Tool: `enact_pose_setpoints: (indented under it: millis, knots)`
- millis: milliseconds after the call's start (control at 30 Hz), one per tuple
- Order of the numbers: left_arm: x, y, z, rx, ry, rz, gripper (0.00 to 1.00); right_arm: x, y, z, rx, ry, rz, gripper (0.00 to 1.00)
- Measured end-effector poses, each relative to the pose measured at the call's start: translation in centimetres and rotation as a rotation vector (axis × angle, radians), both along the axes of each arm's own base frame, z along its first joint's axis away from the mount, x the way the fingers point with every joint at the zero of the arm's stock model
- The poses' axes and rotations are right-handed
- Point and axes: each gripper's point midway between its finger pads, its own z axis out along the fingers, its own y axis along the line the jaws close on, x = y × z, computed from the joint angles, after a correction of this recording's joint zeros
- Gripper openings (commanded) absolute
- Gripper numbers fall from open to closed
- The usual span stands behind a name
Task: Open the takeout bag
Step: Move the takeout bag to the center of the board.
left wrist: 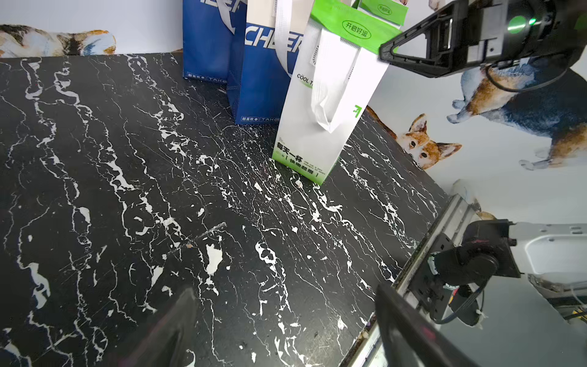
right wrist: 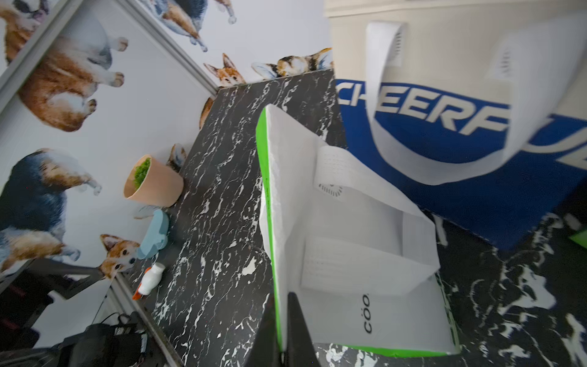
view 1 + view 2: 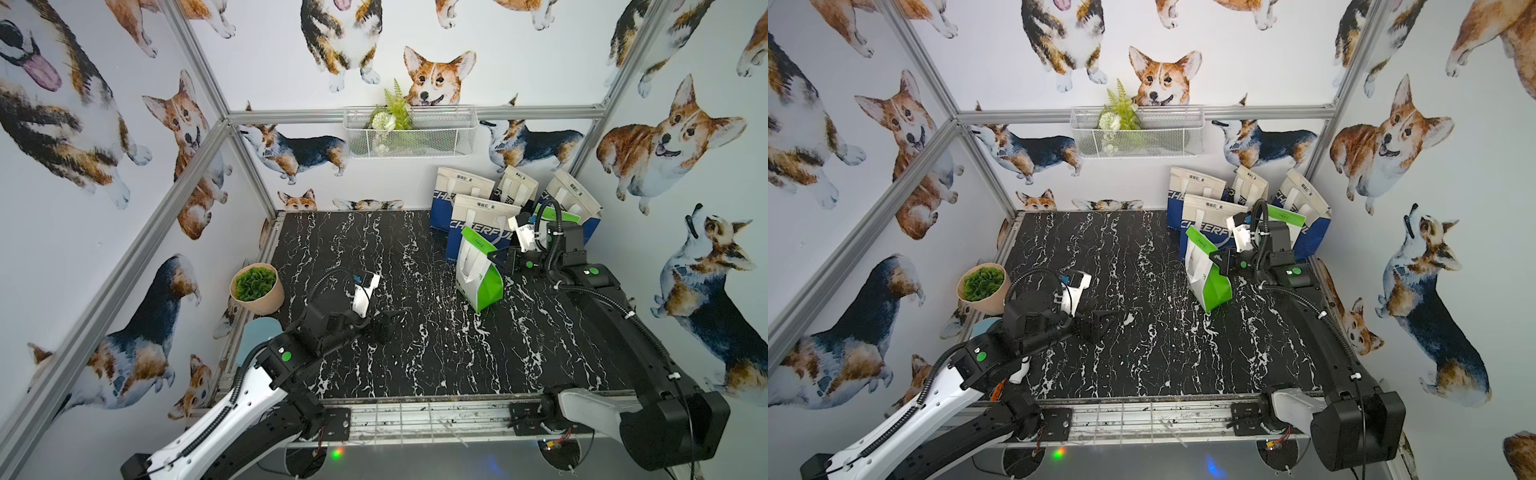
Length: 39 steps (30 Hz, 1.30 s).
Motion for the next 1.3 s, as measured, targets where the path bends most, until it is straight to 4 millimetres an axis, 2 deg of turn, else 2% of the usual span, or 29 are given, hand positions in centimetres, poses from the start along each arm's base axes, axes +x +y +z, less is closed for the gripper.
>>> enact_pose_setpoints:
  millis: [133,333,433,533,600,900,1300]
  knots:
    - [0.1,-0.1,-0.8,-0.007,-0.018,-0.006,0.89,-2.1,2.7,0.6,0.048,-0.002,0.123,0.0]
    - [0.1,-0.9,-2.1,-0.026,-0.028,-0.038,0.89,-6.6,7.3,1.6,0.102,-0.038,0.349,0.0]
    - [0.1,-1.5,-2.4,-0.033,-0.022,-0.065,0.93,-8.7,9.8,1.0,0.09,-0.043,0.469,0.0]
    - [-0.1,-2.3,-2.6,-0.041,-0.012,-0.098,0.93,-9.9,11.7,-0.3,0.064,-0.028,0.559,0.0]
    - [-0.4,-2.6,-2.9,-0.045,-0.014,-0.118,0.93,-10.2,12.2,-1.0,0.047,-0.015,0.586,0.0]
    - [-2.0,-3.8,-4.3,-0.025,-0.024,-0.19,0.92,-10.4,12.6,-1.3,0.025,-0.054,0.633,0.0]
    - [-0.7,-2.7,-6.7,0.071,-0.123,-0.116,0.92,-10.4,12.3,-1.8,-0.001,-0.056,0.634,0.0]
